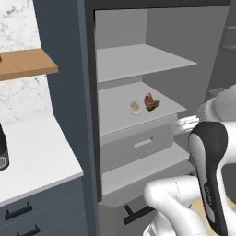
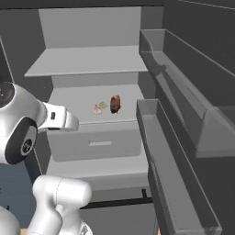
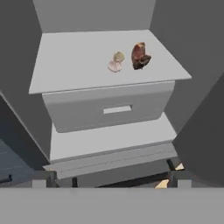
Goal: Place one garlic and one steak in each tupperware on the nearby counter, to pack two identical lunches.
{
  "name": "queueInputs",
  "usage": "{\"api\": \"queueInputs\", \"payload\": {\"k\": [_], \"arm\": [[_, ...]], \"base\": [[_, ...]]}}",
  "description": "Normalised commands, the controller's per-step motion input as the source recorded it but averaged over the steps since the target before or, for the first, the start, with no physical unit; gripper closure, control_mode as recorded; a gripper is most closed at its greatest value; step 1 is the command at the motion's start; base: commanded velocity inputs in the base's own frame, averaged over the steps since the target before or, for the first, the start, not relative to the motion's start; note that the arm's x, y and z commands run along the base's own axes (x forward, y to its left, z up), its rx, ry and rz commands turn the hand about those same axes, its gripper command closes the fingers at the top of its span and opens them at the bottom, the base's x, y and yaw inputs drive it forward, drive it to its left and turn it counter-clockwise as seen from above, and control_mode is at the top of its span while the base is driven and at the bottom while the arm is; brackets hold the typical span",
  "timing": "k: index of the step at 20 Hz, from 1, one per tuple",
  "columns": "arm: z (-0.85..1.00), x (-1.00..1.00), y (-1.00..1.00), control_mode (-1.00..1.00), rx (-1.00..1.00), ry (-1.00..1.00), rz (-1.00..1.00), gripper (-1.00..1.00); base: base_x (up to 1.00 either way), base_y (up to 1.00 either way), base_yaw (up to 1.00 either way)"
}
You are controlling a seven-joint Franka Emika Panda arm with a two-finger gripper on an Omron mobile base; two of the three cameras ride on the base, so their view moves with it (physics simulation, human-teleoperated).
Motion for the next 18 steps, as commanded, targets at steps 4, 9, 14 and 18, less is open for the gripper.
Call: {"api": "queueInputs", "payload": {"k": [4,9,14,18], "arm": [[0.25,1.00,0.00,-1.00,0.05,-0.01,0.00,-1.00],[-0.47,1.00,0.00,-1.00,0.00,0.02,-0.12,-1.00],[-0.76,1.00,0.26,-1.00,0.00,0.00,-0.16,-1.00],[-0.55,1.00,0.24,-1.00,0.00,0.00,-0.03,-1.00]], "base": [[0.00,0.00,0.00],[0.00,0.00,0.00],[0.00,0.00,0.00],[0.00,0.00,0.00]]}}
